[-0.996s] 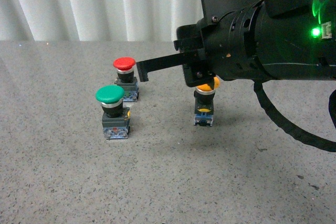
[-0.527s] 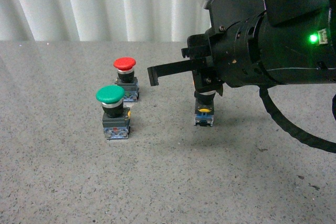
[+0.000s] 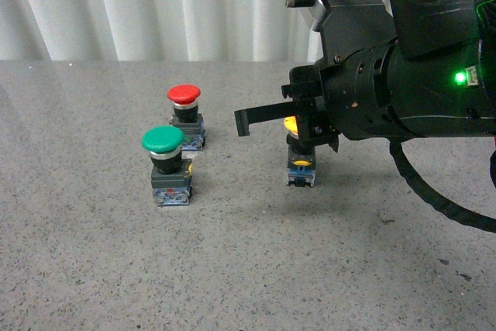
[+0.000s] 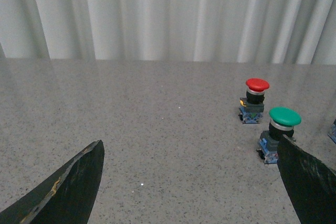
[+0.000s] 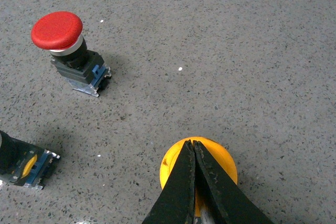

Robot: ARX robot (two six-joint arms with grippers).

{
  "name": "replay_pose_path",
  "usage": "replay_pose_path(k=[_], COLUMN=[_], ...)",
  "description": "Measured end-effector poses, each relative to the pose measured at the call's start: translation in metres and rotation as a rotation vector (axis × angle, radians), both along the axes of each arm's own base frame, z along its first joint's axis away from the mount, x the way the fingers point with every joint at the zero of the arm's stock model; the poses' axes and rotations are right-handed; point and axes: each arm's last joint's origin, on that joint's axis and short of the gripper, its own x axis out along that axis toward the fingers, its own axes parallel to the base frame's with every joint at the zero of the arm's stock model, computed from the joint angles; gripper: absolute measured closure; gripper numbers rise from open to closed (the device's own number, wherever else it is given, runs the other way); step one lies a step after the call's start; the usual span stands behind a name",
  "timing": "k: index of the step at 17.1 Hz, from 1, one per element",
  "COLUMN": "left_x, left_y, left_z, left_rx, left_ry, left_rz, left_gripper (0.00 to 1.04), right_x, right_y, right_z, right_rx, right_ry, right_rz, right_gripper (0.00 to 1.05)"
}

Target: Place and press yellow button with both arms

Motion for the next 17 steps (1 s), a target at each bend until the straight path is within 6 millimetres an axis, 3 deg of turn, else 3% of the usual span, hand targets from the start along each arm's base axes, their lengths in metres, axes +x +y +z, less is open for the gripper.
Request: replay_pose_path(k=[8,10,11,13,14,17], left_x=[0.000,0.000,0.000,0.000,0.000,0.000], left_y=[0.000,0.000,0.000,0.000,0.000,0.000], left_z=[0.000,0.000,0.000,0.000,0.000,0.000], left_rx=[0.000,0.000,0.000,0.000,0.000,0.000], left_ry=[0.000,0.000,0.000,0.000,0.000,0.000], left_rz=[0.000,0.000,0.000,0.000,0.000,0.000], left_gripper=[0.07,0.07,0.07,0.07,0.07,0.07], right_x=[0.000,-0.004,-0.005,-0.013,-0.020,-0.043], right_y=[0.000,-0.001,-0.001,-0.005,-0.010,-0.026], right_z=[-0.002,0.005,0.012,0.058,0.072,0.078], right_rx=[-0.022,0.103,0.173,0.413,0.473,0.548], right_ry=[0.014,-0.040,-0.075,-0.235,-0.259,-0.217], right_rz=[0.008,0.007,0.007,0.012,0.021,0.040], right_gripper=[1.03,1.03,1.03,1.03,1.03,1.03])
